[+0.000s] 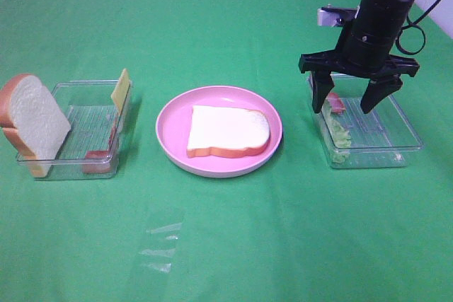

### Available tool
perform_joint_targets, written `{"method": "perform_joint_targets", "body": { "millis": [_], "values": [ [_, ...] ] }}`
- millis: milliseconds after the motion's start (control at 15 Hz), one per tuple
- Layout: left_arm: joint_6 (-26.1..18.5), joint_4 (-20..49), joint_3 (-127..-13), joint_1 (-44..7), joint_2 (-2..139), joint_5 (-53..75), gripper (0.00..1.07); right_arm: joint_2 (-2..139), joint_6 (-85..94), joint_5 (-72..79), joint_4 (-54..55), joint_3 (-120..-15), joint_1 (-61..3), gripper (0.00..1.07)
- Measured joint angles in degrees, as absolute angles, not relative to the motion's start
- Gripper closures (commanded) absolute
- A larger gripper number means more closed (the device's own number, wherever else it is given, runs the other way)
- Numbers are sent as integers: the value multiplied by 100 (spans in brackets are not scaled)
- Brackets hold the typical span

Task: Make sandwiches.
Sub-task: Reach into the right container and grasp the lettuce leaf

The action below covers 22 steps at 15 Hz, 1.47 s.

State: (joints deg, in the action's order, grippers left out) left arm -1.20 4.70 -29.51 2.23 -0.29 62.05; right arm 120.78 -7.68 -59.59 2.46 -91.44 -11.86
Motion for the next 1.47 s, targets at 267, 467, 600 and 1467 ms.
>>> {"method": "perform_joint_targets", "body": {
  "millis": [267, 467, 600, 1467],
  "values": [
    [-120, 458, -2951, 223, -29, 6205, 4, 12296, -728, -5890, 481, -9144, -1186, 31],
    [-120, 447, -2951, 223, -29, 6205, 4, 12290, -728, -5890, 527, -9144, -1186, 44],
    [-120, 447, -2951, 223, -29, 6205, 4, 12290, -728, -5890, 539, -9144, -1186, 63],
    [-120, 435, -2951, 223, -29, 6205, 4, 12290, -779, -5993, 567, -9144, -1186, 89]
  ]
}}
